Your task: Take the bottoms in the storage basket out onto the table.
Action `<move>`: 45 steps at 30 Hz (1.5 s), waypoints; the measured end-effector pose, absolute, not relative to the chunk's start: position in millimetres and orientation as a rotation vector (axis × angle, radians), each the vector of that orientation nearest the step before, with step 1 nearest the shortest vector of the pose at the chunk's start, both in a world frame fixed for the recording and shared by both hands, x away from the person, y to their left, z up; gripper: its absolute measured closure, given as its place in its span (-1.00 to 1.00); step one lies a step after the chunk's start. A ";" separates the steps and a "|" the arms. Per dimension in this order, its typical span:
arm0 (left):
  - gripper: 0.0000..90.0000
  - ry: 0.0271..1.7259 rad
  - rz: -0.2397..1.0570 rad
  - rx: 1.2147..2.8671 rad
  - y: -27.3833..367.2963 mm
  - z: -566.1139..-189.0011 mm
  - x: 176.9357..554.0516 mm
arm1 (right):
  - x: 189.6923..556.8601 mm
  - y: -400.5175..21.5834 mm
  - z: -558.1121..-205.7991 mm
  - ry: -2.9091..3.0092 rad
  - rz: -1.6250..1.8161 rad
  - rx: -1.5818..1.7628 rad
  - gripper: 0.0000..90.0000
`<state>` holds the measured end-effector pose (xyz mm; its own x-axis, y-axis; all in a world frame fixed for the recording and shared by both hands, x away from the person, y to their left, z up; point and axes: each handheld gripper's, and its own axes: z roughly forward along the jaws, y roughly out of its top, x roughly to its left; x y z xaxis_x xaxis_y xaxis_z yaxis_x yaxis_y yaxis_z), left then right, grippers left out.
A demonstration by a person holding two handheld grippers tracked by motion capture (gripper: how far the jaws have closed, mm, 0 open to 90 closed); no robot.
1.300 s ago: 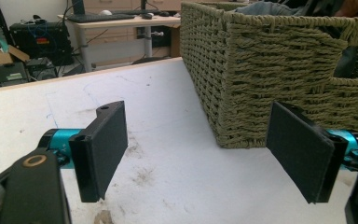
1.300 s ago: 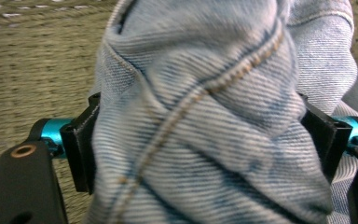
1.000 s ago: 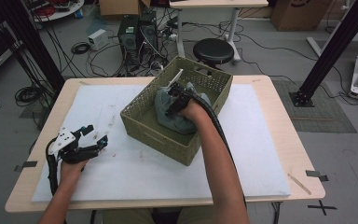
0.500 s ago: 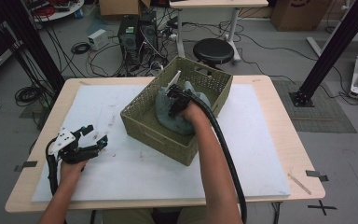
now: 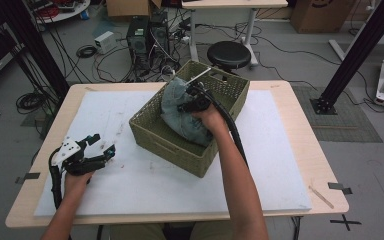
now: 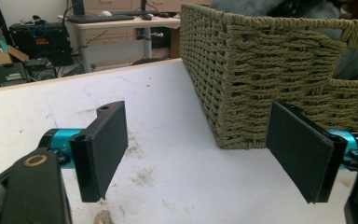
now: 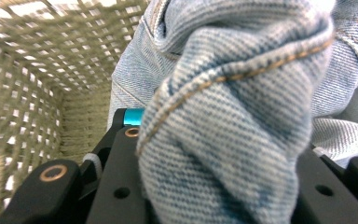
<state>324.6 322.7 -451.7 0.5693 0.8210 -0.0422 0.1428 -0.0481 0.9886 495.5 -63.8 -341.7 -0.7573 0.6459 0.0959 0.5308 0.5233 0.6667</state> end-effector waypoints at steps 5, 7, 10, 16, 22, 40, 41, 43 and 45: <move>-0.53 0.848 0.672 1.547 322.7 -451.6 324.6 | 486.2 -90.9 -325.0 2.518 1.218 1.021 0.57; -0.53 0.847 0.674 1.549 322.8 -451.6 324.7 | 482.5 -102.1 -320.2 2.481 1.287 1.027 0.57; -0.53 0.846 0.672 1.553 322.7 -451.5 325.0 | 472.9 -127.8 -311.2 2.386 1.461 1.036 0.57; -0.52 0.852 0.671 1.551 322.6 -451.5 325.1 | 460.2 -153.3 -299.1 2.274 1.641 1.027 0.57; -0.52 0.848 0.674 1.552 322.5 -451.5 325.0 | 442.4 -170.0 -281.2 2.210 1.756 0.951 0.57; -0.52 0.850 0.674 1.547 322.6 -451.7 325.0 | 403.2 -218.3 -242.1 2.116 1.761 0.867 0.57; -0.52 0.851 0.675 1.547 322.6 -451.6 325.0 | 400.7 -222.5 -241.0 2.117 1.751 0.867 0.57; -0.52 0.851 0.676 1.549 322.5 -451.6 324.9 | 395.8 -230.7 -240.0 2.116 1.729 0.875 0.57; -0.52 0.852 0.677 1.549 322.4 -451.6 324.9 | 387.3 -243.2 -241.4 2.115 1.699 0.890 0.57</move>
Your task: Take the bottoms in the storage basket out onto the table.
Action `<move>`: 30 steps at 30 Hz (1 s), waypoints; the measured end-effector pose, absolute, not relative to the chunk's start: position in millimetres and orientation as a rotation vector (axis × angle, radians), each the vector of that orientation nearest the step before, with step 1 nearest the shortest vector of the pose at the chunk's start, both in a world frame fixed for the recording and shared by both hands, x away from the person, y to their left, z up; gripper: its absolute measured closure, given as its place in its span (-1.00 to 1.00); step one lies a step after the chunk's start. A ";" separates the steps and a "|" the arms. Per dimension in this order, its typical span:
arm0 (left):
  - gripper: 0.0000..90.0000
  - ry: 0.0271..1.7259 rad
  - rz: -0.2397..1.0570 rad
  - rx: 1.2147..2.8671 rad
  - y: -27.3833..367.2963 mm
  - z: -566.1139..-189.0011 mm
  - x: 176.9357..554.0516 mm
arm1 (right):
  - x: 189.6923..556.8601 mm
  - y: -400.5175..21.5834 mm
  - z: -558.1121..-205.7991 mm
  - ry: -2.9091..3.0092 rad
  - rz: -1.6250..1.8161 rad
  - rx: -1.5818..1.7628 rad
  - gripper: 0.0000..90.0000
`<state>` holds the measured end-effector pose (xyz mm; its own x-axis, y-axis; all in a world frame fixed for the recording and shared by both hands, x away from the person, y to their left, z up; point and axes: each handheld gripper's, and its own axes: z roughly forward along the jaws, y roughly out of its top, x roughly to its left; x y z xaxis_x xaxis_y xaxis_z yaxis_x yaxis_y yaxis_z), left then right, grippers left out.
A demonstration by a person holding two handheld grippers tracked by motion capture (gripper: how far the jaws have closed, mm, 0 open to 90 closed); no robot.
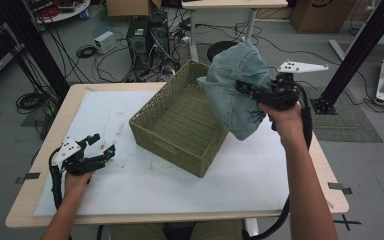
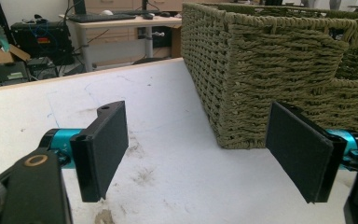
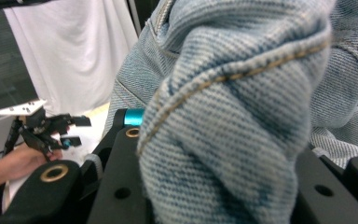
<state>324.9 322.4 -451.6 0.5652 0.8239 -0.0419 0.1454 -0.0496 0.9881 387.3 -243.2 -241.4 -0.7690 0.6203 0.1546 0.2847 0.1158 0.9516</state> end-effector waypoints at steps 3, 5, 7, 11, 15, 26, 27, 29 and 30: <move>-0.52 0.851 0.679 1.554 322.4 -451.5 324.7 | 382.1 -249.5 -242.5 2.112 1.688 0.893 0.57; -0.52 0.851 0.683 1.552 322.1 -451.6 324.4 | 371.6 -260.6 -243.8 2.102 1.662 0.888 0.57; -0.52 0.851 0.684 1.551 321.9 -451.6 324.4 | 363.7 -269.0 -245.2 2.089 1.649 0.894 0.57; -0.52 0.852 0.686 1.552 321.8 -451.6 324.2 | 351.5 -282.3 -249.9 2.072 1.626 0.914 0.57; -0.52 0.851 0.691 1.556 321.4 -451.5 324.0 | 338.1 -300.1 -261.0 2.063 1.597 0.956 0.58; -0.51 0.854 0.693 1.559 320.7 -451.5 324.0 | 317.0 -331.9 -306.0 2.059 1.474 1.087 0.58; -0.51 0.854 0.694 1.559 320.6 -451.5 324.0 | 317.0 -331.9 -306.0 2.059 1.474 1.087 0.58; -0.51 0.854 0.696 1.559 320.3 -451.5 323.9 | 318.0 -331.3 -316.9 2.077 1.447 1.111 0.57; -0.51 0.855 0.697 1.559 320.2 -451.5 323.9 | 319.1 -330.7 -323.6 2.088 1.435 1.124 0.57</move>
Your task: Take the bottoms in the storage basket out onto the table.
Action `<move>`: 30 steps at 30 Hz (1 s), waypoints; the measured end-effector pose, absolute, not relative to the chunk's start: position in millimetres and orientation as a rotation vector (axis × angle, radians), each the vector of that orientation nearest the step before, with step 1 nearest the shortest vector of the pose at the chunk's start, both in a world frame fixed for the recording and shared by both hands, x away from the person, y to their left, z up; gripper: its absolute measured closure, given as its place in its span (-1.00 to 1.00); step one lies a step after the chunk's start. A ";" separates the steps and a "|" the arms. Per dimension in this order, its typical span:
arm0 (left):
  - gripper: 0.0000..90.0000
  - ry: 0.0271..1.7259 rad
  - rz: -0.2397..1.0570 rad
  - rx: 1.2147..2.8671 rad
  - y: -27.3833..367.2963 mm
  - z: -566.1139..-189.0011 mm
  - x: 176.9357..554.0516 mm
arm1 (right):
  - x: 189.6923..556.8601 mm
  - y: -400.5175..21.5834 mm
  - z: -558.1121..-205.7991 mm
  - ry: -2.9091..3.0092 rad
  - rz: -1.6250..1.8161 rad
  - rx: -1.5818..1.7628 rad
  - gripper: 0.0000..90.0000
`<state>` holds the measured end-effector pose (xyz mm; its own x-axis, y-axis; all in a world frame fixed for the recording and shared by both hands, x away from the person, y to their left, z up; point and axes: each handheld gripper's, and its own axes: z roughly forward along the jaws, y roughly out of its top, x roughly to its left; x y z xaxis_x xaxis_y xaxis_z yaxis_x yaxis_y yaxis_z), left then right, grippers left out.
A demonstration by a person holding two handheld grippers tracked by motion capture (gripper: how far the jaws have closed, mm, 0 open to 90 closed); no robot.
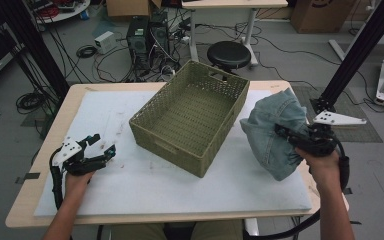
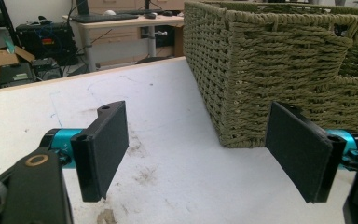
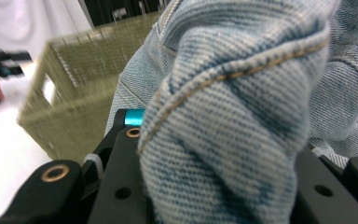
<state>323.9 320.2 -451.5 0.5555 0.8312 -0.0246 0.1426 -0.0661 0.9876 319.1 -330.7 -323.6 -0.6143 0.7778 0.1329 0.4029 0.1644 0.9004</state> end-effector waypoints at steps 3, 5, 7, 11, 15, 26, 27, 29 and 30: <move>-0.51 0.855 0.701 1.559 320.0 -451.6 323.9 | 323.6 -328.5 -341.9 2.112 1.407 1.158 0.57; -0.51 0.856 0.700 1.560 320.1 -451.5 323.9 | 330.5 -324.1 -361.8 2.141 1.387 1.197 0.57; -0.51 0.855 0.700 1.560 320.1 -451.5 323.8 | 335.2 -320.5 -371.7 2.156 1.382 1.217 0.57; -0.51 0.854 0.702 1.561 320.1 -451.5 323.8 | 341.6 -313.4 -383.4 2.190 1.349 1.233 0.56; -0.51 0.853 0.705 1.561 319.9 -451.6 323.7 | 351.7 -300.8 -394.1 2.236 1.246 1.212 0.54; -0.51 0.851 0.707 1.559 319.9 -451.6 323.0 | 363.3 -295.1 -409.7 2.234 1.008 1.210 0.41; -0.51 0.851 0.707 1.559 319.9 -451.6 323.0 | 363.2 -297.5 -411.4 2.218 1.004 1.228 0.35; -0.51 0.850 0.708 1.560 319.8 -451.6 322.8 | 362.8 -301.0 -413.9 2.183 1.014 1.260 0.15; -0.51 0.850 0.709 1.561 319.7 -451.5 322.9 | 361.8 -302.2 -414.6 2.161 1.018 1.288 0.07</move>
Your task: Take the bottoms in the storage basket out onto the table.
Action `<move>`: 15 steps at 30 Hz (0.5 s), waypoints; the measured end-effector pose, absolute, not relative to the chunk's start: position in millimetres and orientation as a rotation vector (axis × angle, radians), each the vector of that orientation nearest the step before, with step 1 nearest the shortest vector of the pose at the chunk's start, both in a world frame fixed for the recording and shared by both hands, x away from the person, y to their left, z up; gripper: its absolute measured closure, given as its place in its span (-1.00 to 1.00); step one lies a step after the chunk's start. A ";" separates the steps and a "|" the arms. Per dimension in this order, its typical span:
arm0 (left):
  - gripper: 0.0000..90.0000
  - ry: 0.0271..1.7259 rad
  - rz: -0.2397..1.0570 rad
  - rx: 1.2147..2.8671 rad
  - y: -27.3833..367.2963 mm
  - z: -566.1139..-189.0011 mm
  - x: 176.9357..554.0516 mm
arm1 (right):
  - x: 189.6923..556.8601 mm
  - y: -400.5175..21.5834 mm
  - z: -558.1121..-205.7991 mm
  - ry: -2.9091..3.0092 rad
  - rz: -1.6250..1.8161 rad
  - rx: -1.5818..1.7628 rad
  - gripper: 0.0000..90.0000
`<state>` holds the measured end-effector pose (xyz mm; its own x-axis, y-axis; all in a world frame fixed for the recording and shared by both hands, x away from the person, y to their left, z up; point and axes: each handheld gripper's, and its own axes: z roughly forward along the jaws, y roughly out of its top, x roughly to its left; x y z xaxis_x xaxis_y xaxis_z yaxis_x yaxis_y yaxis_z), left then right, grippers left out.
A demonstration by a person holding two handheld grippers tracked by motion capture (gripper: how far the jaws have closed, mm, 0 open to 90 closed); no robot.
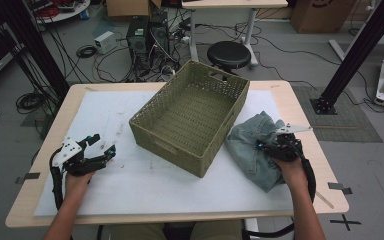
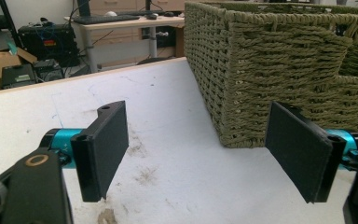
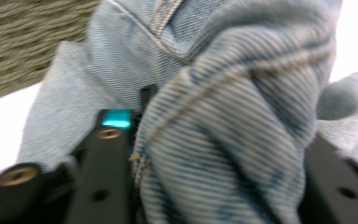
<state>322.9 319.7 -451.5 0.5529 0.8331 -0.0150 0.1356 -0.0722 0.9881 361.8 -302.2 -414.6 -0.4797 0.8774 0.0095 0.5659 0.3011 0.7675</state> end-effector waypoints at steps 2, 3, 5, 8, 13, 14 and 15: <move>-0.51 0.852 0.708 1.560 319.8 -451.6 322.9 | 358.9 -304.0 -414.0 2.139 1.050 1.306 -0.07; -0.51 0.852 0.707 1.560 320.0 -451.5 323.0 | 357.2 -304.2 -413.1 2.131 1.059 1.302 -0.14; -0.51 0.855 0.706 1.559 319.9 -451.5 323.2 | 349.9 -306.0 -408.0 2.081 1.097 1.293 -0.30; -0.51 0.856 0.705 1.560 320.0 -451.5 323.2 | 340.1 -310.2 -398.8 2.014 1.140 1.290 -0.40; -0.51 0.857 0.692 1.558 320.7 -451.4 323.8 | 322.9 -316.2 -374.7 1.920 1.209 1.236 -0.47; -0.51 0.857 0.690 1.558 320.7 -451.4 323.8 | 319.6 -313.7 -368.0 1.915 1.214 1.214 -0.49; -0.51 0.856 0.689 1.560 321.0 -451.4 323.9 | 318.4 -311.2 -365.0 1.928 1.218 1.196 -0.49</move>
